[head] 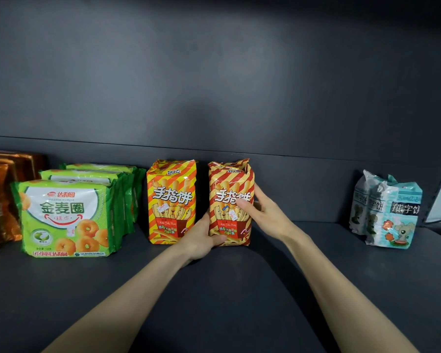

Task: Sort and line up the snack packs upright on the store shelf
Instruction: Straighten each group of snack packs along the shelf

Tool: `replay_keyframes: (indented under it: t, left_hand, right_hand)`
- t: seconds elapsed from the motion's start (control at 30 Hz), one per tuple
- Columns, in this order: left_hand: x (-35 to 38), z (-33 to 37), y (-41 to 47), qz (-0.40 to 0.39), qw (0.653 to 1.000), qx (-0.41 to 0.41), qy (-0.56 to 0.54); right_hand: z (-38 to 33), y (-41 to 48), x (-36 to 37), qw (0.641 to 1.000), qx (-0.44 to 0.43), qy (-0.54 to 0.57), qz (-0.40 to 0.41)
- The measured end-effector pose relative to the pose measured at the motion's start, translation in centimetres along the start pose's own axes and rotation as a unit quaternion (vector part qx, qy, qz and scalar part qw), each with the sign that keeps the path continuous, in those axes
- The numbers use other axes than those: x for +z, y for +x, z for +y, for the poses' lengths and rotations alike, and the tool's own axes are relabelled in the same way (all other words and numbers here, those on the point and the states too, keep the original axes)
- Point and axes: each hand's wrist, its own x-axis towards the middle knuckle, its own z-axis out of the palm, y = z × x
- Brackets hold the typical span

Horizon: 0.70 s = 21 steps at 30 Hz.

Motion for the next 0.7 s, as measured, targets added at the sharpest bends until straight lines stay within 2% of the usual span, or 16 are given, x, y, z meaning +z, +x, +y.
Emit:
replay_keyframes:
  t: [0.23,0.57,0.7]
  left_hand:
    - [0.1,0.7,-0.6,-0.008,1.0,0.023,0.001]
    - [0.3,2.0,-0.3,0.063,0.994,0.076,-0.046]
    - [0.6,2.6,0.0,0.066,0.994,0.08,-0.043]
  right_hand:
    - [0.1,0.1,-0.4,1.0,0.0,0.011,-0.006]
    - [-0.4,0.1,-1.1,0.999,-0.031,0.03,0.006]
    - [-0.4,0.2,-1.2,0.999,-0.033,0.033,0.012]
